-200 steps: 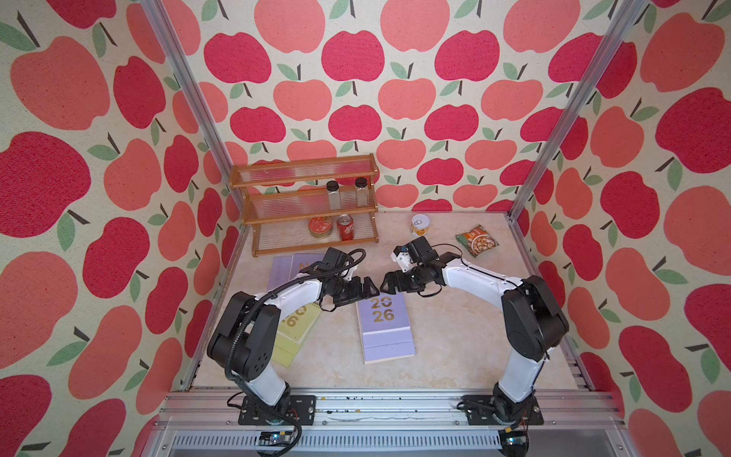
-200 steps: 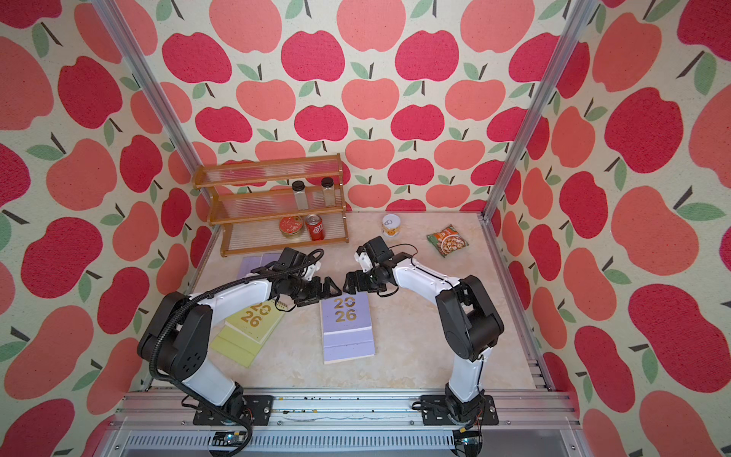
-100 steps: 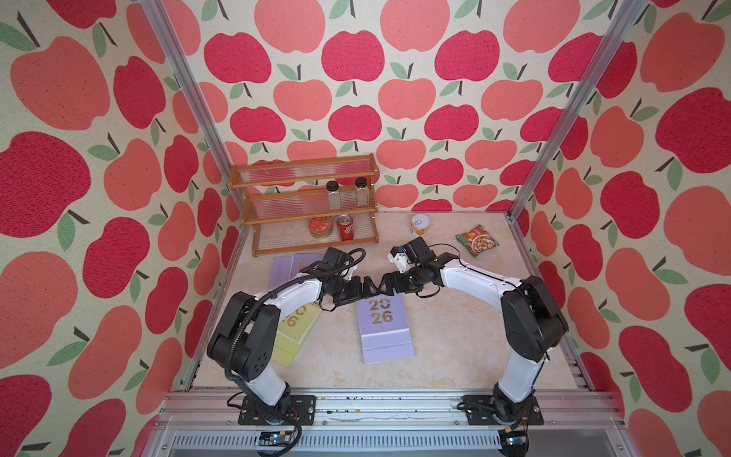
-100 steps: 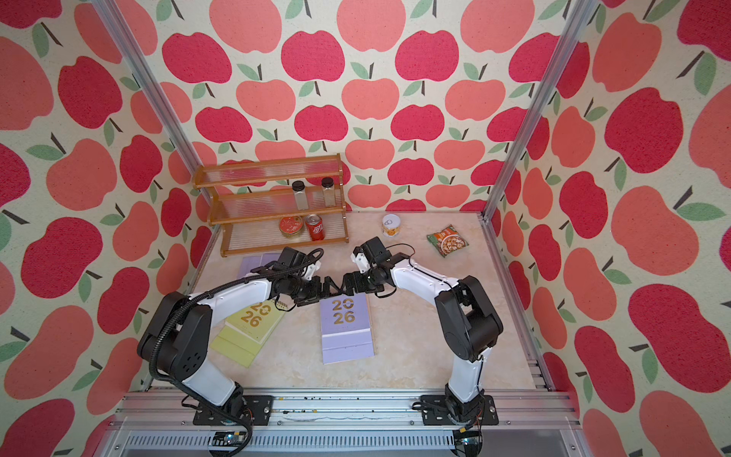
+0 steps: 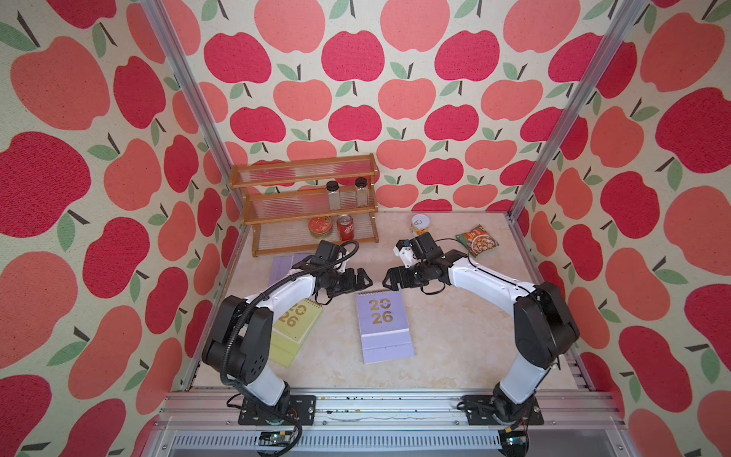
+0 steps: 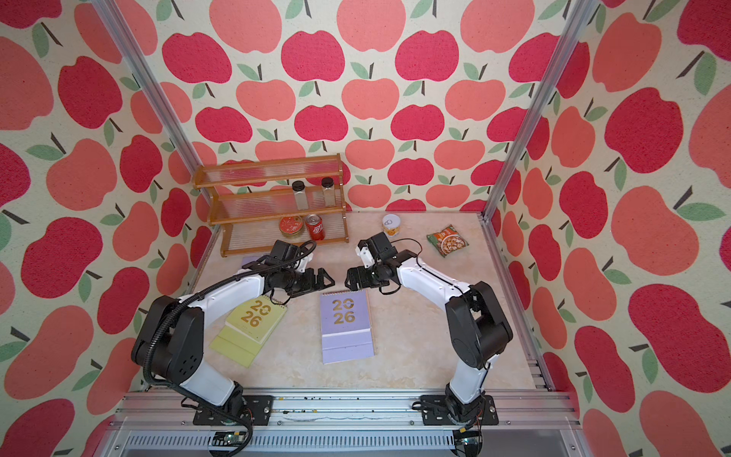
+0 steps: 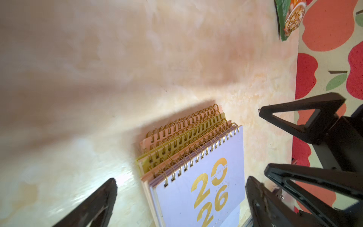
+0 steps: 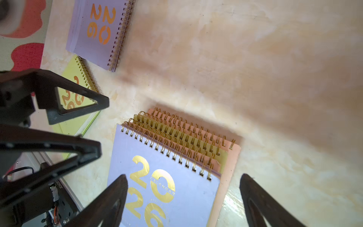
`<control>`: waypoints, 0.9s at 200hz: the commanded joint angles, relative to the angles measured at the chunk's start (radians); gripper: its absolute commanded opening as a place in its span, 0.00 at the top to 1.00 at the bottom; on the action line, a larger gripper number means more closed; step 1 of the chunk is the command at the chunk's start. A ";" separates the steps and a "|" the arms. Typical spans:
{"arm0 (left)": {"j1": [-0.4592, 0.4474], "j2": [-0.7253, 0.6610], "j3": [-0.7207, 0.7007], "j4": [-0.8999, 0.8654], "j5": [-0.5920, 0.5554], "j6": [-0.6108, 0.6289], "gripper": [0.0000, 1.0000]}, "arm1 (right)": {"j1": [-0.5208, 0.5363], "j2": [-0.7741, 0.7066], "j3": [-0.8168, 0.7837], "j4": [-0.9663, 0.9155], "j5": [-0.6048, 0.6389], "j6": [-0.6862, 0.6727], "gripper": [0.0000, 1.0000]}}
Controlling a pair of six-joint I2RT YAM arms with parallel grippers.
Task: Stack the calendars
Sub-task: Adjust the calendar at the calendar, then pick up the calendar at the center of the board.
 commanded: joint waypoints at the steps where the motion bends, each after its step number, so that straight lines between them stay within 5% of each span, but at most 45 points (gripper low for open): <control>1: 0.064 -0.074 0.055 -0.094 -0.094 0.074 0.00 | -0.005 0.019 0.089 -0.030 0.027 -0.034 0.08; 93: 0.441 -0.083 0.040 -0.192 -0.256 0.076 0.00 | 0.056 0.388 0.588 -0.101 -0.004 -0.037 0.09; 180: 0.558 0.096 0.065 -0.142 -0.283 0.071 0.00 | 0.122 0.620 0.874 -0.199 -0.099 -0.036 0.10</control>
